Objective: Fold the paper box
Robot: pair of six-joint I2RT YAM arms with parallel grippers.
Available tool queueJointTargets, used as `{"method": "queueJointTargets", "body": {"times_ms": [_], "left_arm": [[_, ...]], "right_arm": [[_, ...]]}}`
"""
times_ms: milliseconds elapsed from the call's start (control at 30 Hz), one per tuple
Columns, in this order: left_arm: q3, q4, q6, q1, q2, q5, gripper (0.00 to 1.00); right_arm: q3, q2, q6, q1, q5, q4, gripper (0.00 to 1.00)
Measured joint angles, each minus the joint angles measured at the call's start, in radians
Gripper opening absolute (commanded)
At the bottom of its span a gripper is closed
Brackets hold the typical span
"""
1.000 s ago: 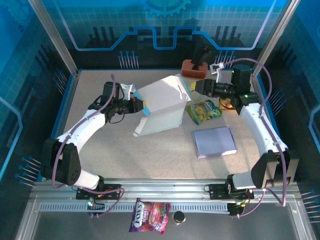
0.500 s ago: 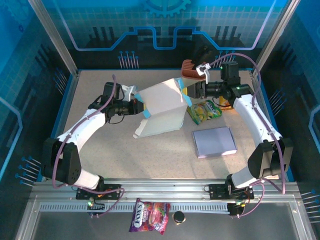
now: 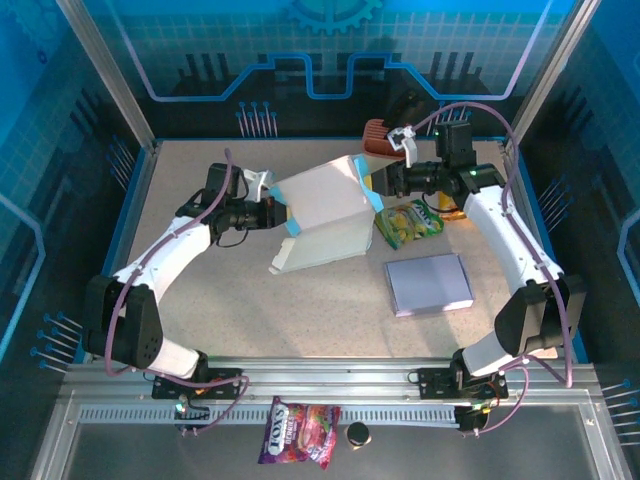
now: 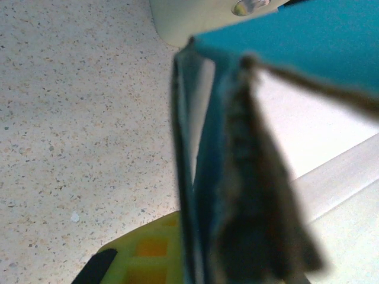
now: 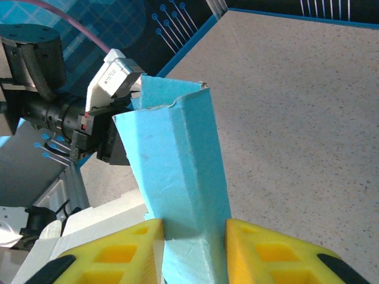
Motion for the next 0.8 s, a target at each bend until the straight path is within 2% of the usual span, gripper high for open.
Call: {"method": "queueJointTargets", "body": {"times_ms": [700,800], "left_arm": [[0.003,-0.041,0.009,0.008,0.0,-0.015,0.0],[0.003,-0.043,0.016,0.008,0.0,-0.015,0.0]], "right_arm": [[0.025,0.0,-0.048,0.12,0.31,-0.032,0.35],[0.03,0.0,-0.058,0.129,0.334,-0.038,0.32]]}}
